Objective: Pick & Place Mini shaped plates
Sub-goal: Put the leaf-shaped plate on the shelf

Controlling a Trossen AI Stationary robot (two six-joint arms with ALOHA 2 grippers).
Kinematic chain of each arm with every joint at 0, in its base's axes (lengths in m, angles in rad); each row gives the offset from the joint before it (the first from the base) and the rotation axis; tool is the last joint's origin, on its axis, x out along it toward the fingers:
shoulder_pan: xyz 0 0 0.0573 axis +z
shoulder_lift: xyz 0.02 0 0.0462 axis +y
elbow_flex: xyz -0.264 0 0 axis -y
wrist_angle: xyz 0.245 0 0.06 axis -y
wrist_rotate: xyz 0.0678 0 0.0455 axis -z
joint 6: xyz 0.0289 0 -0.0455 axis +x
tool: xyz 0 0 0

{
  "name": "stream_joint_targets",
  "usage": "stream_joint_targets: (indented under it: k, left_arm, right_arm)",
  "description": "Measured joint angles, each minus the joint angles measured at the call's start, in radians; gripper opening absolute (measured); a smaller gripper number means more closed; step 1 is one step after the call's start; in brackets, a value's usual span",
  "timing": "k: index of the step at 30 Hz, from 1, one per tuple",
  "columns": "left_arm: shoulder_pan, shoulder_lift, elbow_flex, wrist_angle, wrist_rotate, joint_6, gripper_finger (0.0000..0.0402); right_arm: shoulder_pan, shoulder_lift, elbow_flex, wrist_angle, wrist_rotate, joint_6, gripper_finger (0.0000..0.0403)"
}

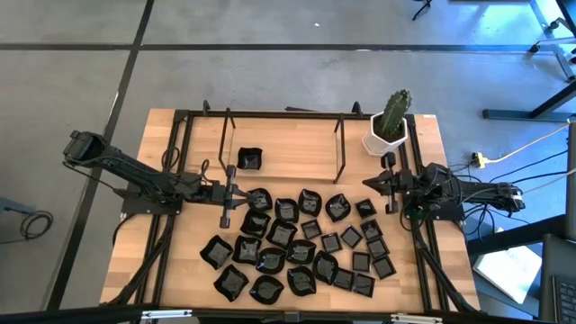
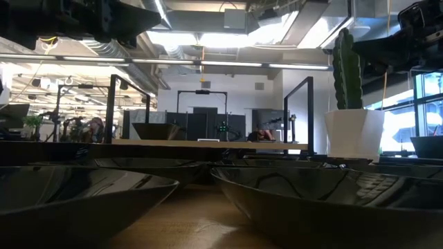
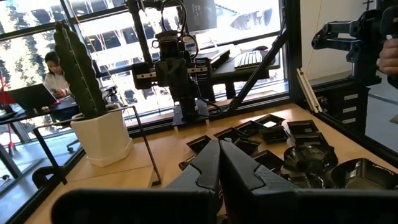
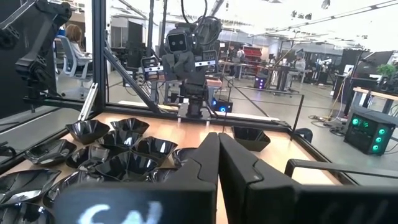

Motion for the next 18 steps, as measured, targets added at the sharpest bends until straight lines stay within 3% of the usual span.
stream_joint_targets:
  k: [18]
  left_arm:
    - [0.0, 0.0, 0.0, 0.0, -0.024, 0.026, 0.0002]
  right_arm:
    - [0.0, 0.0, 0.0, -0.017, -0.008, -0.002, 0.0007]
